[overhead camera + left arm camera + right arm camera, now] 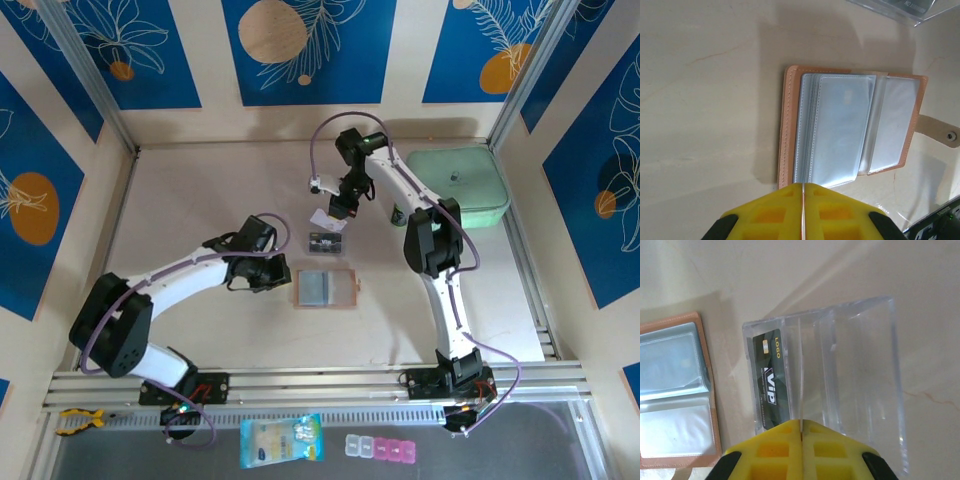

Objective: Take the credit cards out of the card holder

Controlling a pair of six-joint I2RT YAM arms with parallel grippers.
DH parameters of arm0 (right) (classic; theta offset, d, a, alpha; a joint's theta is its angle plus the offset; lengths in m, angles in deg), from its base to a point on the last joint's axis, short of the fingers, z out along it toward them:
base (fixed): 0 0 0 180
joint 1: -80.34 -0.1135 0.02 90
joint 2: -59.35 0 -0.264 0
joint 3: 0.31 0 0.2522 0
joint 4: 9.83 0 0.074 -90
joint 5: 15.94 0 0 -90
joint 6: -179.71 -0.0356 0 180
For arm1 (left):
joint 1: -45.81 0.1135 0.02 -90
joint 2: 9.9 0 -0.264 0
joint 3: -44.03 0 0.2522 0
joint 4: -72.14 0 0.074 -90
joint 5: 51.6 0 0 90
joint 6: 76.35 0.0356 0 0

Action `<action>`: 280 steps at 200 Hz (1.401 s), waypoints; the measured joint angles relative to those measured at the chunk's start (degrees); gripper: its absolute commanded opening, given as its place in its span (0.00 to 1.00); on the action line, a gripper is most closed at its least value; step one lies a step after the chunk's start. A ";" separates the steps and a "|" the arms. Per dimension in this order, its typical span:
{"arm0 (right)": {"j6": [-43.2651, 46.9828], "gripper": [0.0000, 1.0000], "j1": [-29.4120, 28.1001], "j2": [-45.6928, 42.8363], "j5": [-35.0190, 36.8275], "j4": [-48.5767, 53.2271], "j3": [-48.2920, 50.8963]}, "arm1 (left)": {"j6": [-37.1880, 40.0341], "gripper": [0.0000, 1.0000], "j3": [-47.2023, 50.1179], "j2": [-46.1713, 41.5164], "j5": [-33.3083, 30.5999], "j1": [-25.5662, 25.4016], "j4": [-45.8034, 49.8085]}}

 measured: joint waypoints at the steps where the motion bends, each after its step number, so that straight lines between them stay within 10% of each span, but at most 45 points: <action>1: 0.04 0.00 0.00 0.09 0.00 0.07 0.00 | 0.00 0.10 0.02 -0.04 0.00 0.00 0.02; 63: 0.68 0.20 0.02 1.77 0.44 1.77 -0.11 | -0.07 0.11 1.18 -0.92 -0.39 0.39 0.66; 280: -10.88 0.13 -0.37 -4.17 3.82 -12.68 7.21 | -0.57 0.11 1.18 -0.76 -0.35 0.42 -0.68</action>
